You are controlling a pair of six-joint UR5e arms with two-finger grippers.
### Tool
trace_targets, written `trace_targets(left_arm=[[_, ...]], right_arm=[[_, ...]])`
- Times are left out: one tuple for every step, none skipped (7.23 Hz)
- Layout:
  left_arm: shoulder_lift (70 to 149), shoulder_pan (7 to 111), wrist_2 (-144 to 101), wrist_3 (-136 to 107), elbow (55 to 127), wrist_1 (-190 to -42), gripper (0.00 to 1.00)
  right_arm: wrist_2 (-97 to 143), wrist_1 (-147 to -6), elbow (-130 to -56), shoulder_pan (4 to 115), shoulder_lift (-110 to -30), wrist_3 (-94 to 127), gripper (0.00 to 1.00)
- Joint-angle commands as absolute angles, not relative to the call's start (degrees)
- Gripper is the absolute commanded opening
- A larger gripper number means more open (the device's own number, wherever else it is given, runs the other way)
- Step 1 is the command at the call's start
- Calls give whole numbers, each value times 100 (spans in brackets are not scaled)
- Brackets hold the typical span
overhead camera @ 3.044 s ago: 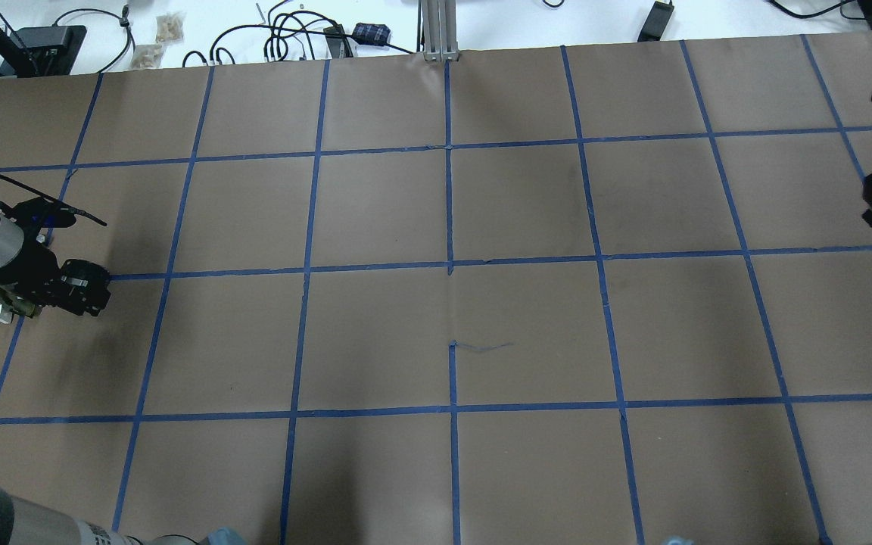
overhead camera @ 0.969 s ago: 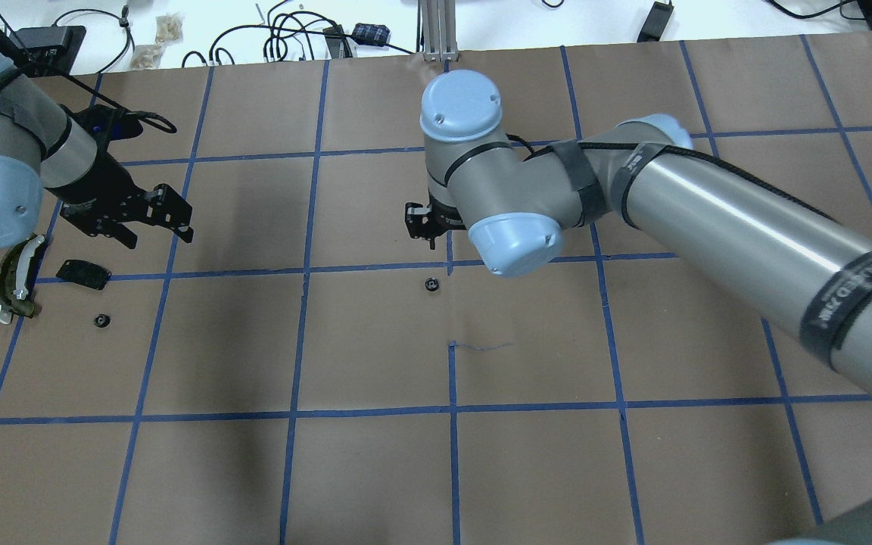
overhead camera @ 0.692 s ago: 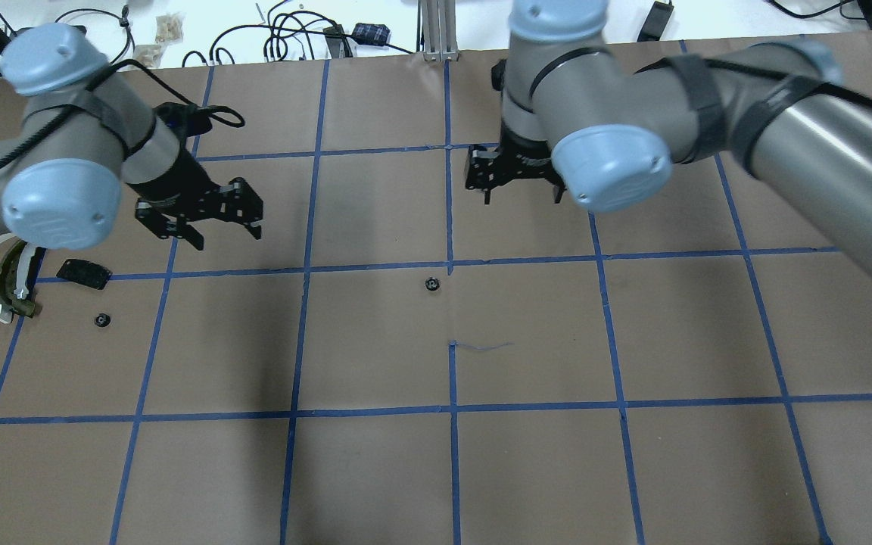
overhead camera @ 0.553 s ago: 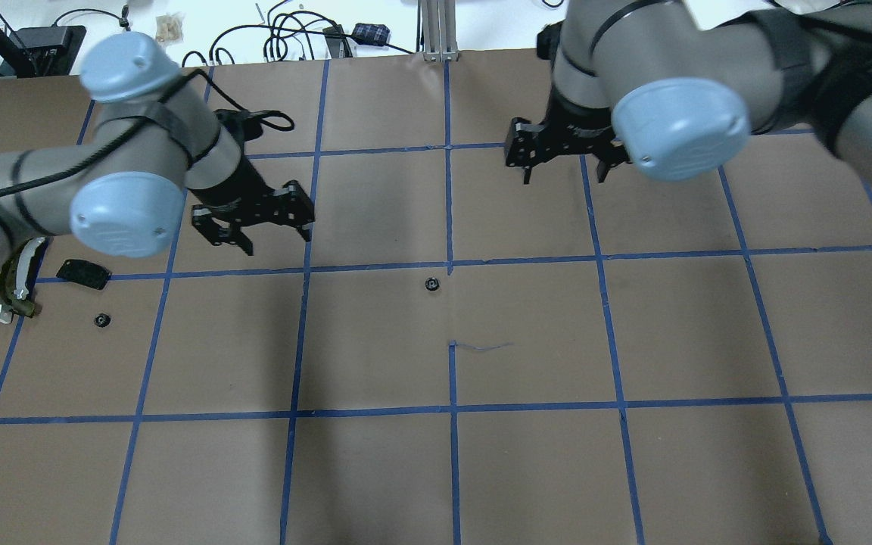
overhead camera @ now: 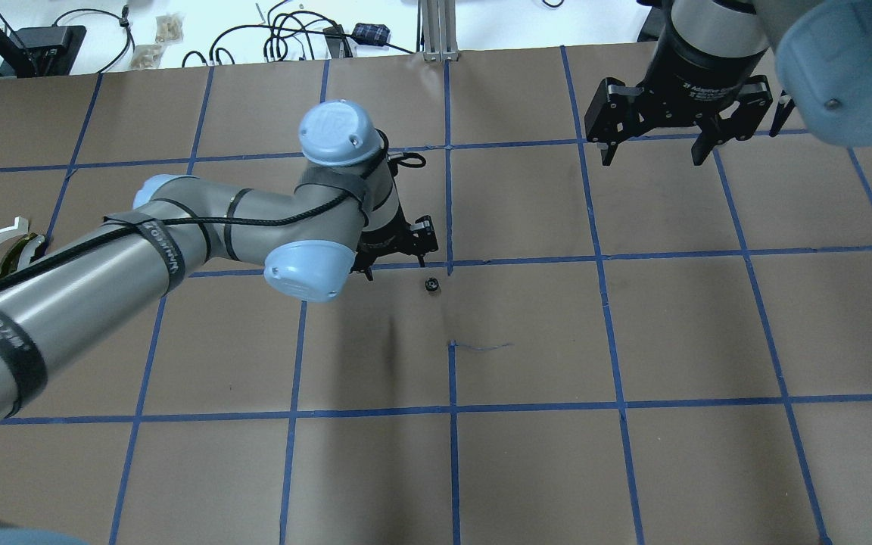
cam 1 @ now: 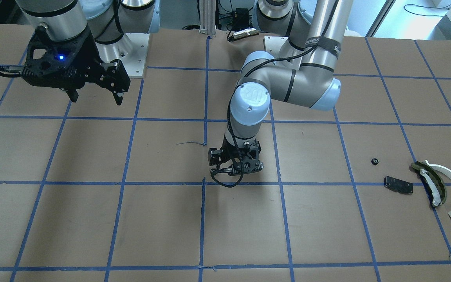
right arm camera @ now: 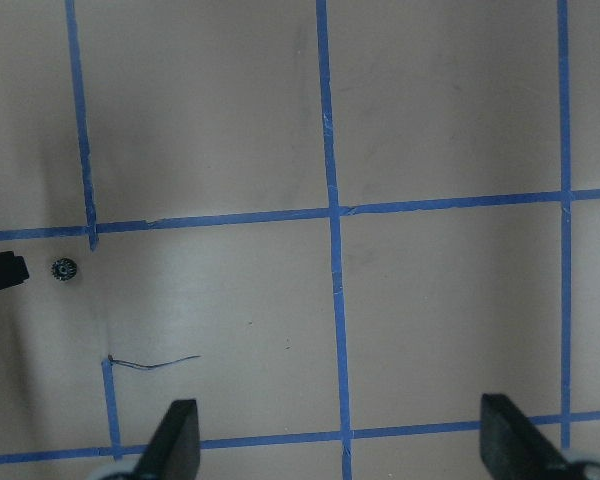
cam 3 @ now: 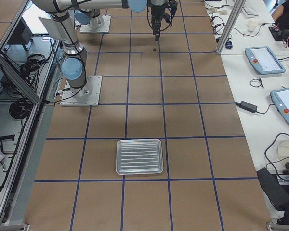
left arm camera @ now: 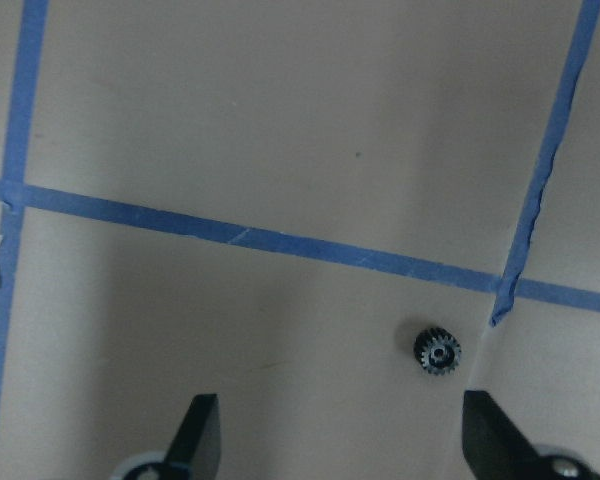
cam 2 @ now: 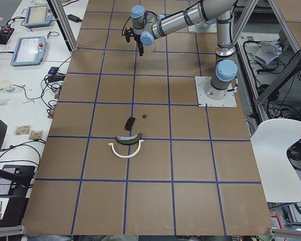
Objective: Place bearing gear from tray to pile
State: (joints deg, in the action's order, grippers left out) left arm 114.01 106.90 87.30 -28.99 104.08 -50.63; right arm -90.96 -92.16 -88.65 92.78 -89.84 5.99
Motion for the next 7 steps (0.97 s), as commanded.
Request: trace_targets(left_arm=[[11899,11116,8719,-3296,10389,-4422,87],[11987,11136,8754,-3261,10371,-4386,81],[11980,11136,8780,-3252,10415,-4386,63],[11971,11136,8780,-3252,10363,-4403,38],[11918,11136,8780,-3252,10362,-4403,15],[11866,11127,8780,-3252,10345,-4429,4],[11700,10892,8780,-3130,10319,-4900,0]], right_arm=[[-9123,-9237,-8859,9264,-9009,580,100],[-9227,-9316,-8859,9255,-9009,580,100],[-9229,-9325,-8868,9272,-9009,589,100],[-9229,-9325,-8877,9272,-9009,598,100],[-9237,-9325,-8877,9272,-9000,589,100],[-9237,-9325,-8877,9272,-9009,589,100],[-9229,-9325,-8877,9272,-9017,598,100]])
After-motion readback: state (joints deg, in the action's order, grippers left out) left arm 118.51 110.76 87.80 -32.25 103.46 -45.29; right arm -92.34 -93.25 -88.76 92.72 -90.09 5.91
